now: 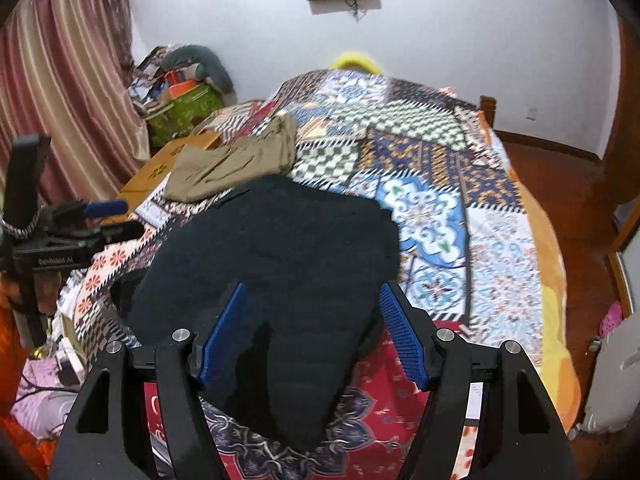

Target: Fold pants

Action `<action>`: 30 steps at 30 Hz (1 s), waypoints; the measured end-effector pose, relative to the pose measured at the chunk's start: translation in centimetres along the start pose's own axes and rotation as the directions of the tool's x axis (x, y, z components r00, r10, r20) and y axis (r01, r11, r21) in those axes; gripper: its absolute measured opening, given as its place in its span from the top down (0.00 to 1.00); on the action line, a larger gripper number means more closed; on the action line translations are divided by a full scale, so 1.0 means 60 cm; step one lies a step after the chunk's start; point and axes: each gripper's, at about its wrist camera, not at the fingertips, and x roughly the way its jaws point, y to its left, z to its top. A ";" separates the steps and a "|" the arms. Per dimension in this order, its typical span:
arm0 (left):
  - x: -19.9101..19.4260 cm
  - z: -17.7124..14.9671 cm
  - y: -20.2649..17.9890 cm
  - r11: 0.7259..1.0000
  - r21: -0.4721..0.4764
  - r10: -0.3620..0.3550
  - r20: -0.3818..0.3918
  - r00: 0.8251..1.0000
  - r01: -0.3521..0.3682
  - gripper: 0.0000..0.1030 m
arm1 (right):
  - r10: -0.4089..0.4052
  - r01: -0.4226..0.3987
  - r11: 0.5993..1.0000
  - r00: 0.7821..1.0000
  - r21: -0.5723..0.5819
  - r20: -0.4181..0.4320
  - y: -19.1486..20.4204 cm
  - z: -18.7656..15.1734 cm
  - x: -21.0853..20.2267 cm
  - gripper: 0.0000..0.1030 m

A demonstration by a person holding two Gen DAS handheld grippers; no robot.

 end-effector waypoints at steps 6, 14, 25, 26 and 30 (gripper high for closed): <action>0.061 -0.025 -0.011 0.999 0.036 0.034 -0.050 0.998 -0.033 0.23 | 0.003 -0.001 1.000 0.998 0.031 -0.065 -0.021 -0.029 0.037 0.37; 0.035 -0.042 0.034 0.999 0.003 0.041 -0.040 0.998 -0.041 0.20 | 0.003 0.003 0.993 0.998 0.119 -0.056 -0.067 -0.058 0.003 0.37; -0.004 -0.009 0.072 0.990 -0.035 0.135 0.025 0.991 -0.134 0.20 | -0.120 0.120 0.985 0.993 0.124 -0.002 -0.084 -0.024 -0.045 0.35; -0.006 -0.001 0.065 0.992 -0.028 0.125 0.041 0.991 -0.124 0.20 | -0.122 0.121 0.984 0.992 0.128 0.005 -0.084 -0.018 -0.046 0.35; -0.007 0.025 0.033 0.997 0.009 0.071 0.075 0.995 -0.072 0.20 | -0.105 0.103 0.984 0.994 0.146 0.005 -0.084 0.002 -0.036 0.35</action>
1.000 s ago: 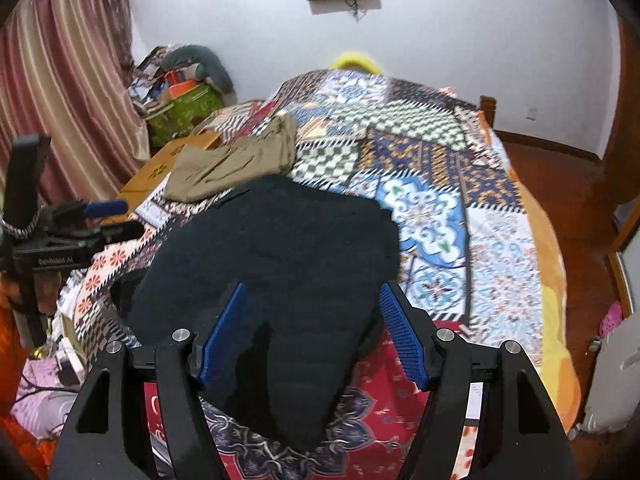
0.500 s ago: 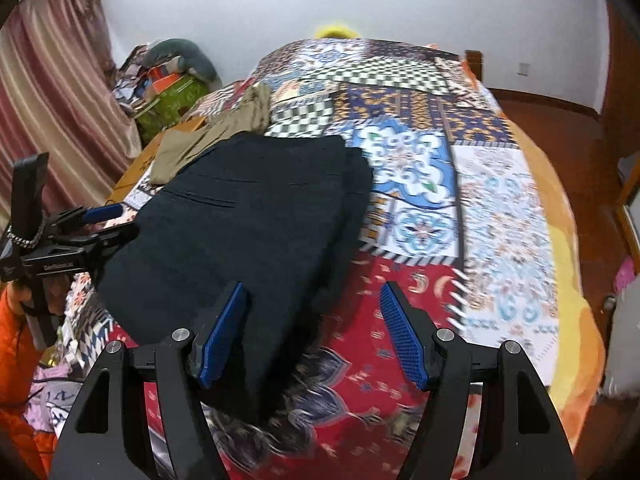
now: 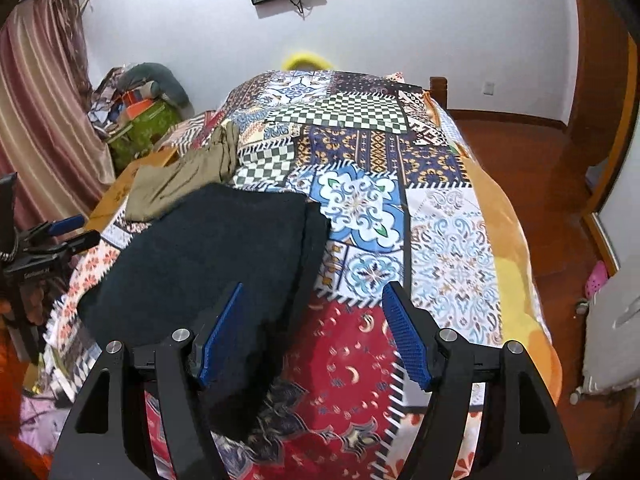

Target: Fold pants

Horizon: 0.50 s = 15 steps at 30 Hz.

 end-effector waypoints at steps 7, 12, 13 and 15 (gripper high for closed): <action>0.042 0.017 -0.045 0.998 0.042 -0.043 -0.019 0.999 0.044 0.20 | -0.029 0.029 0.999 0.999 -0.025 -0.033 0.018 0.006 0.032 0.35; 0.074 0.004 -0.050 0.997 0.032 -0.072 -0.083 0.994 0.075 0.20 | -0.013 0.013 1.000 0.999 0.000 -0.043 0.012 0.002 0.046 0.34; 0.080 0.002 -0.048 0.996 0.023 -0.087 -0.098 0.991 0.089 0.20 | 0.004 -0.004 1.000 0.999 0.011 -0.054 0.011 0.000 0.051 0.34; 0.090 -0.004 -0.046 0.994 0.006 -0.104 -0.121 0.987 0.106 0.20 | 0.031 -0.028 0.999 0.996 0.036 -0.085 0.008 -0.001 0.061 0.33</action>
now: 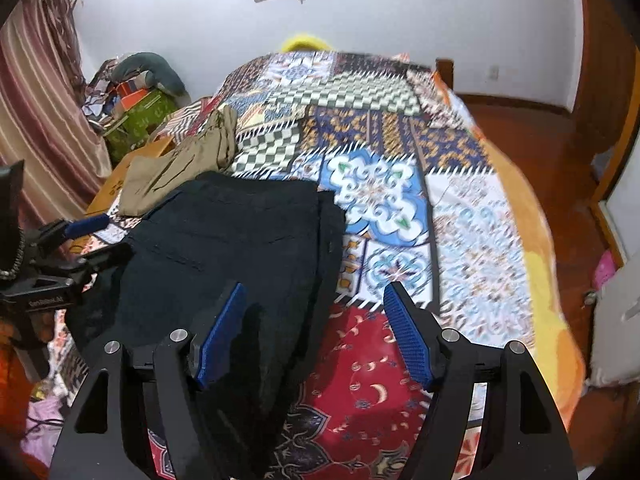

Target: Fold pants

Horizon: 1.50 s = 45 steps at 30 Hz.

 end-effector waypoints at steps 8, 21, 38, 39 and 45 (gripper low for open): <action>0.038 0.001 0.020 0.994 -0.059 -0.097 -0.069 0.993 0.093 0.15 | 0.109 -0.098 0.991 0.988 0.092 -0.113 -0.019 -0.004 0.049 0.26; 0.102 0.025 0.060 0.939 -0.214 -0.314 -0.210 0.926 0.270 0.05 | 0.277 -0.242 0.952 0.941 0.186 -0.192 -0.046 0.020 0.119 0.17; 0.108 0.022 0.031 0.930 -0.145 -0.368 -0.288 0.884 0.339 0.05 | 0.350 -0.311 0.932 0.906 0.187 -0.238 -0.044 0.000 0.102 0.14; 0.114 0.026 0.030 0.930 -0.145 -0.367 -0.289 0.884 0.338 0.05 | 0.354 -0.315 0.931 0.904 0.186 -0.240 -0.043 0.002 0.106 0.14; 0.133 0.045 0.021 0.925 -0.142 -0.379 -0.299 0.876 0.352 0.05 | 0.362 -0.331 0.930 0.898 0.159 -0.249 -0.029 0.026 0.127 0.16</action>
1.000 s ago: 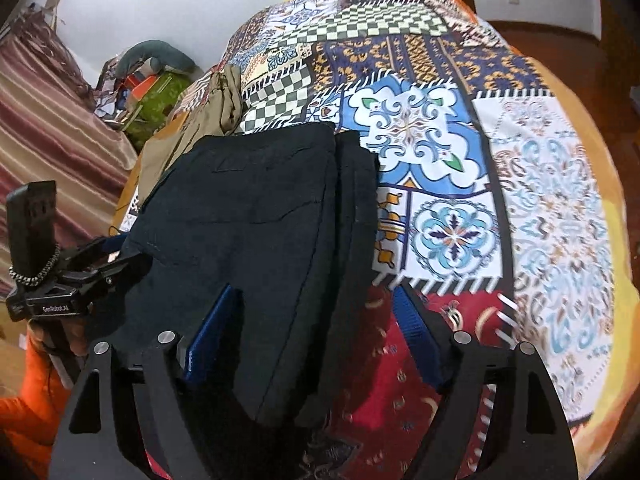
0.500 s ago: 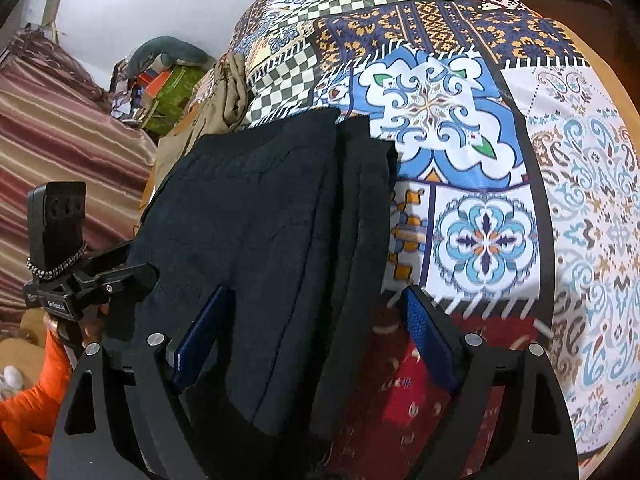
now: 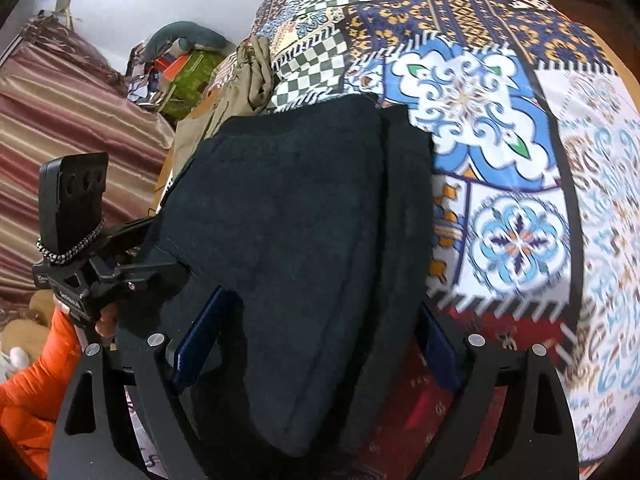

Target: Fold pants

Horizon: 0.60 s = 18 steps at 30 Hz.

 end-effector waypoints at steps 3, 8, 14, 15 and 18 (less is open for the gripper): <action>-0.003 0.003 -0.004 1.000 0.003 0.007 0.022 1.000 -0.007 0.16 | -0.016 0.017 1.000 1.000 -0.025 0.005 0.012 0.009 0.003 0.24; -0.015 0.002 -0.017 0.999 0.018 0.035 0.064 0.997 -0.036 0.27 | -0.020 0.022 0.997 0.999 -0.070 0.025 0.026 0.014 -0.006 0.44; -0.057 0.000 -0.022 0.999 -0.002 0.043 0.144 0.989 -0.043 0.44 | -0.051 0.059 0.993 0.995 -0.104 0.083 0.045 0.026 -0.029 0.63; -0.066 0.000 -0.022 0.999 -0.006 0.033 0.156 0.987 -0.032 0.45 | -0.050 0.060 0.992 0.994 -0.107 0.095 0.048 0.028 -0.035 0.64; -0.091 -0.002 -0.028 0.999 0.005 0.041 0.200 0.979 -0.043 0.51 | -0.050 0.067 0.989 0.990 -0.130 0.129 0.061 0.034 -0.049 0.67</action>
